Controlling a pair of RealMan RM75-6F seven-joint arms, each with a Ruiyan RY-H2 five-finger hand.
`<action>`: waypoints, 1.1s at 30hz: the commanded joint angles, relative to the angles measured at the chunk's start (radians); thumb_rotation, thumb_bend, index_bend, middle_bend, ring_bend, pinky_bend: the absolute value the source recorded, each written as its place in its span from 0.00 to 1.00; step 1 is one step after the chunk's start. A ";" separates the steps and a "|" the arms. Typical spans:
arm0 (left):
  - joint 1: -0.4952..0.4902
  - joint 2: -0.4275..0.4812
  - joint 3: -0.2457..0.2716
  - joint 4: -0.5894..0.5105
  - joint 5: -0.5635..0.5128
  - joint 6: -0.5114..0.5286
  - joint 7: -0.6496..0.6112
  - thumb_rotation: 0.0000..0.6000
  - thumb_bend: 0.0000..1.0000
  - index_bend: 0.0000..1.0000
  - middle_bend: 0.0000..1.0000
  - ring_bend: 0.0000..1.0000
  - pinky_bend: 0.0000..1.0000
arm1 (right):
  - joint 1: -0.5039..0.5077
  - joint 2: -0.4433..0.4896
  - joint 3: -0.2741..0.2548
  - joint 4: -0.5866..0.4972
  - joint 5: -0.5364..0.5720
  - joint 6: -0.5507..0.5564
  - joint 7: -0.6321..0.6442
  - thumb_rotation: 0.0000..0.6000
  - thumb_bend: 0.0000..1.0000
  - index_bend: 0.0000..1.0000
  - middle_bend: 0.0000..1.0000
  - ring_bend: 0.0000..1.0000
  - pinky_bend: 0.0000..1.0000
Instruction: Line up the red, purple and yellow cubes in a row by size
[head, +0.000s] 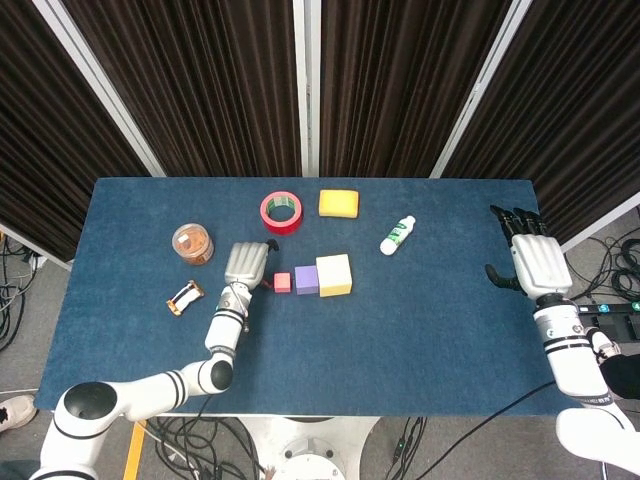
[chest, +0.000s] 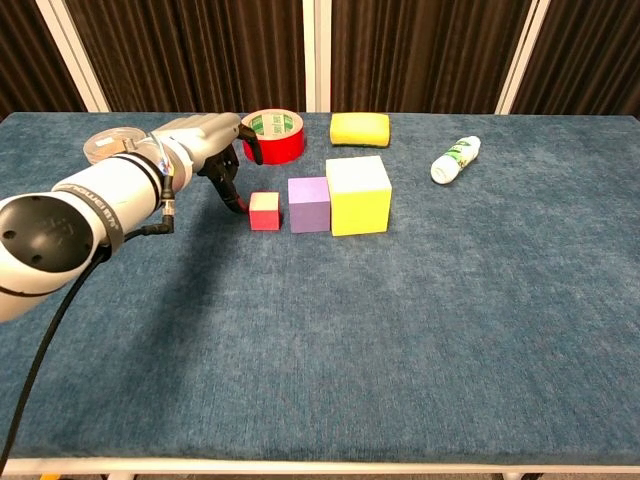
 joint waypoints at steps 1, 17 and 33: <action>-0.001 -0.001 -0.004 -0.002 0.003 -0.001 -0.001 1.00 0.16 0.37 0.87 0.90 0.94 | -0.001 0.000 0.000 -0.001 0.000 0.000 0.001 1.00 0.23 0.00 0.11 0.00 0.00; -0.011 -0.018 -0.023 0.008 0.016 -0.029 -0.011 1.00 0.16 0.37 0.87 0.90 0.94 | -0.006 0.005 0.001 -0.005 0.004 0.006 -0.003 1.00 0.23 0.00 0.11 0.00 0.00; 0.017 0.018 -0.030 -0.051 -0.011 -0.006 0.012 1.00 0.16 0.28 0.86 0.89 0.93 | -0.011 0.007 0.000 -0.003 0.001 0.006 0.006 1.00 0.23 0.00 0.11 0.00 0.00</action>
